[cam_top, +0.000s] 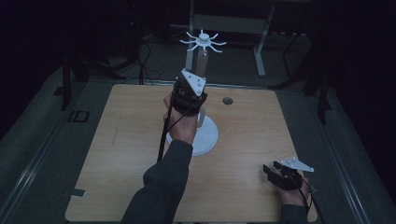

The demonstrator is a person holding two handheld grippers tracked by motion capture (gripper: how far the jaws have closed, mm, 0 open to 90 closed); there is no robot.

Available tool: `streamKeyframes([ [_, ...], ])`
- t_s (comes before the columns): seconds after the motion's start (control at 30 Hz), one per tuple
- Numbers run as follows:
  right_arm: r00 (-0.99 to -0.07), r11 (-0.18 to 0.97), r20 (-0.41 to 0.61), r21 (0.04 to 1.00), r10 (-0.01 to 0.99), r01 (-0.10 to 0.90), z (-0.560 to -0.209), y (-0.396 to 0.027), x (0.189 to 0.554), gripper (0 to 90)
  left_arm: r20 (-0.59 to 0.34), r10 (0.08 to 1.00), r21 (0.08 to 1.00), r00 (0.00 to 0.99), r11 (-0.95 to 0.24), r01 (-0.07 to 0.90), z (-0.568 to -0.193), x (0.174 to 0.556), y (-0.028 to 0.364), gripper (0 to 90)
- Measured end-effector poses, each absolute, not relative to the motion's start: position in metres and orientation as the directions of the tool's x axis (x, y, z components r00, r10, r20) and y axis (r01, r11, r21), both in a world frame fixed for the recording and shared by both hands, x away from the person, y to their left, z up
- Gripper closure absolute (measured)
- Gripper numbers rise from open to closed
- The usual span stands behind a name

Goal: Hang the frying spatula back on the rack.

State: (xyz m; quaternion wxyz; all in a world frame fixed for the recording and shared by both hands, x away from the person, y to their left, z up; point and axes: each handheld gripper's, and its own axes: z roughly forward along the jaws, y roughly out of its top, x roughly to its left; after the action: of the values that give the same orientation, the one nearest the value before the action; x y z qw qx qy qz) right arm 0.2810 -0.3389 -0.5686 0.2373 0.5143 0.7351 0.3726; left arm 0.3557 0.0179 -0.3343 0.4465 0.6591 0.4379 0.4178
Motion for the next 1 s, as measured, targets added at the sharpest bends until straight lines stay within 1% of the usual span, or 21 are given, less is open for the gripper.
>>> streamKeyframes([
  [0.17, -0.359, 0.195, 0.034, 0.791, 0.933, 0.58, -0.569, -0.339, 0.281, 48.1, 0.153, 0.94, 0.961, 0.306, -0.214, 0.176, -0.332, 0.352, 0.022, 59.8],
  [0.4, -0.36, 0.196, 0.033, 0.791, 0.932, 0.58, -0.569, -0.339, 0.281, 48.1, 0.138, 0.927, 0.966, 0.35, -0.204, 0.159, -0.33, 0.347, 0.027, 56.7],
  [0.67, -0.36, 0.196, 0.034, 0.789, 0.932, 0.582, -0.569, -0.339, 0.281, 48.0, 0.129, 0.906, 0.968, 0.404, -0.203, 0.146, -0.327, 0.343, 0.034, 56.1],
  [1.0, -0.36, 0.196, 0.034, 0.789, 0.932, 0.582, -0.569, -0.339, 0.281, 48.0, 0.085, 0.874, 0.972, 0.478, -0.178, 0.154, -0.332, 0.342, 0.045, 56.0],
])
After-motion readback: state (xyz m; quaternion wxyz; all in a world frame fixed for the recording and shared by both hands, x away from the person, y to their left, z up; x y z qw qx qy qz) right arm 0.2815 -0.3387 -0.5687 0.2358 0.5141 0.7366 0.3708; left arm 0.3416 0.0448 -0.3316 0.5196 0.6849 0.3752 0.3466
